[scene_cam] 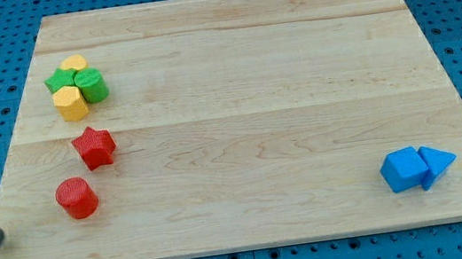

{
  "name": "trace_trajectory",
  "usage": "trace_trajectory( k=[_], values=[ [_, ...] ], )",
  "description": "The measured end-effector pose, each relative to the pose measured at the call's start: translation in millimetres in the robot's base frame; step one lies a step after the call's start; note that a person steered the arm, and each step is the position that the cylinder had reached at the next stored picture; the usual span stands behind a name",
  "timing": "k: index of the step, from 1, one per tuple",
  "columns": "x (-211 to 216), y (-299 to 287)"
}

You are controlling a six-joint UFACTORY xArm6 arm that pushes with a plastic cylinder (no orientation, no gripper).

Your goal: Move the red circle towards the bottom center

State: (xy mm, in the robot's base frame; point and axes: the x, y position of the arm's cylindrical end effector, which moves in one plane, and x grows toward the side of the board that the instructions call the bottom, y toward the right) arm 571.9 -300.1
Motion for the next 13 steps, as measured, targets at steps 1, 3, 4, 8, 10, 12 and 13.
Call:
trace_trajectory(
  k=[1, 3, 4, 8, 10, 12, 13],
  values=[
    [-20.8, 7.4],
    [-23.5, 149.5],
    [-29.8, 181.0],
    [-74.3, 254.8],
    [-80.8, 299.7],
    [-106.8, 339.6],
    [-123.3, 354.8]
  ],
)
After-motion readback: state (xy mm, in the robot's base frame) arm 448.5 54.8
